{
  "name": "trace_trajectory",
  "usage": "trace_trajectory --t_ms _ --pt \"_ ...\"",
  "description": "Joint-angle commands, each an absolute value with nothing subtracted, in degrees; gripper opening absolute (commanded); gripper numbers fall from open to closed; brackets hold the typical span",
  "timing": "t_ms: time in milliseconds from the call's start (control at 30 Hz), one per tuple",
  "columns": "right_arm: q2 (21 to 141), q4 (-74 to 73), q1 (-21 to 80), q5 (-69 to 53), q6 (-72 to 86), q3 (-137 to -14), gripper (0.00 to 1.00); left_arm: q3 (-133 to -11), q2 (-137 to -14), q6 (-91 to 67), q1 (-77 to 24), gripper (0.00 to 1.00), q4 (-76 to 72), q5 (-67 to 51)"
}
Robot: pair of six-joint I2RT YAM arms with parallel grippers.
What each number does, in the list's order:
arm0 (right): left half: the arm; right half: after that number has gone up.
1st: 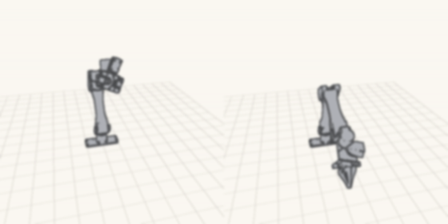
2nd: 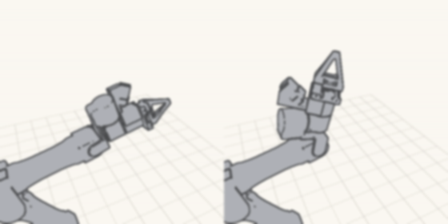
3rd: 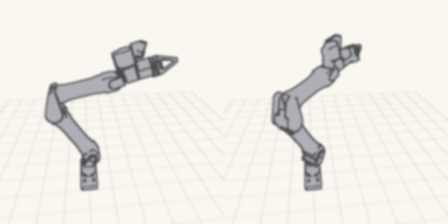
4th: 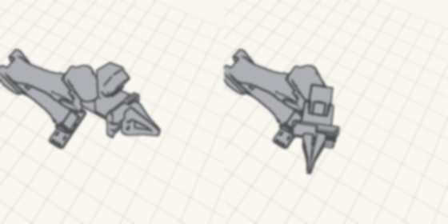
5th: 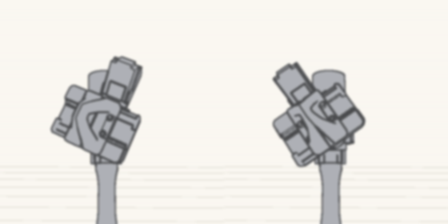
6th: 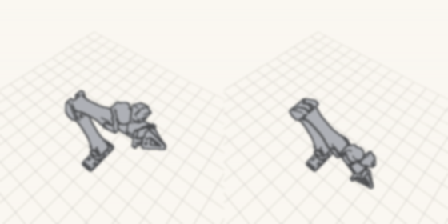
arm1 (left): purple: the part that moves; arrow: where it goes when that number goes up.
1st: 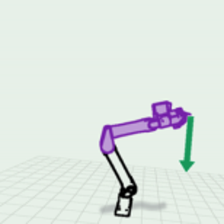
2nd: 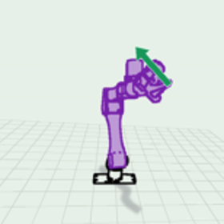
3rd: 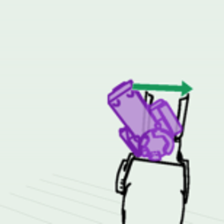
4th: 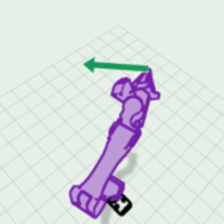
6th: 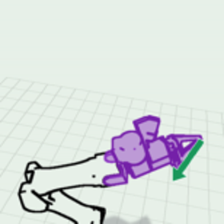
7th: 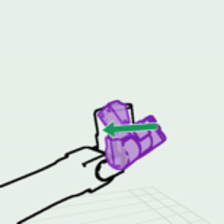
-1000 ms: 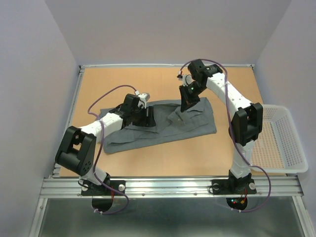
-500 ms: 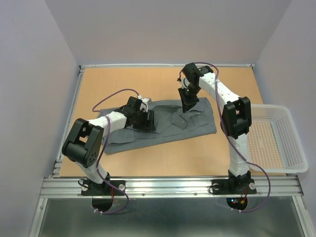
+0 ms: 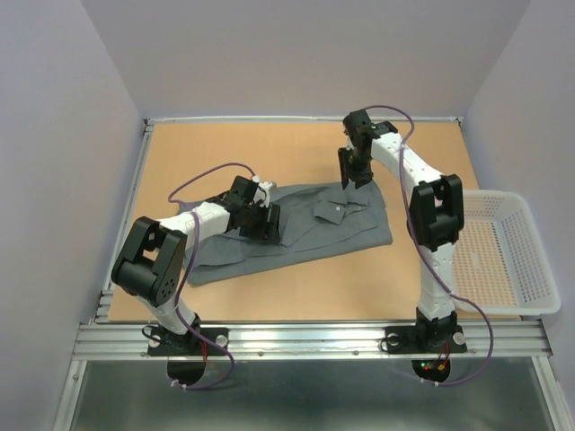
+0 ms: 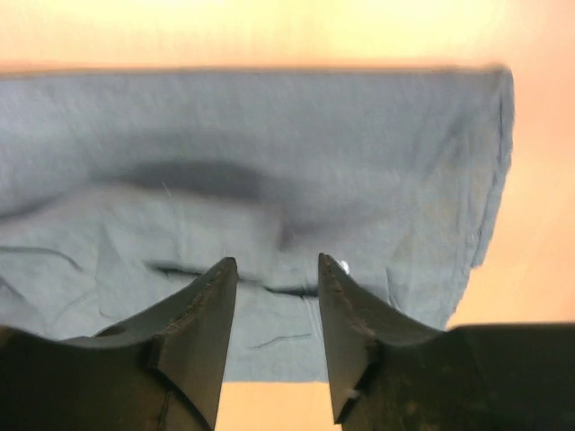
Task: Fold and stack the long sleeve shirts
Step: Fold the shirt
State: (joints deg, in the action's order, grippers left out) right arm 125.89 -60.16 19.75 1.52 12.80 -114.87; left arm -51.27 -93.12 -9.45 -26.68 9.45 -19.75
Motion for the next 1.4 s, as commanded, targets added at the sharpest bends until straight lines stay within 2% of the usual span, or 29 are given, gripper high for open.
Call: trace_trajectory --t_ms 0,233,300,533,633,800,833,1133,1367 --pt "113.49 -47.57 18.02 -2.62 19.49 -102.96 0.49 -53.0 -91.23 -8.44 -27.07 0.73 13.27 -20.13" --pt "100.47 -22.97 15.73 -22.14 30.75 -76.94 0.52 -53.79 -91.05 -7.91 -27.07 0.73 13.1 -19.69" --pt "97.67 -15.52 15.73 -22.59 35.48 -69.11 0.52 -54.05 -90.97 -7.82 -27.07 0.73 13.1 -19.78" --pt "93.52 7.51 15.73 -20.58 52.19 -53.03 0.52 -53.88 -90.35 -7.21 -27.07 0.73 12.83 -19.78" --pt "92.64 12.02 15.73 -16.89 57.03 -48.19 0.52 -53.79 -90.35 -7.56 -27.07 0.73 12.83 -19.86" --pt "92.03 21.43 15.82 -17.67 67.29 -41.85 0.53 -53.53 -90.26 -7.91 -27.16 0.73 12.48 -19.69" --pt "91.5 23.27 15.91 -16.27 68.63 -40.97 0.55 -53.61 -90.26 -7.91 -27.07 0.73 12.39 -19.69" --pt "88.51 25.84 17.83 -9.77 79.54 -35.07 0.65 -53.44 -90.35 -8.61 -27.16 0.73 12.31 -19.42" --pt "91.58 28.21 23.02 -5.54 88.94 -35.68 0.66 -53.44 -90.88 -9.49 -27.07 0.73 12.04 -19.51"
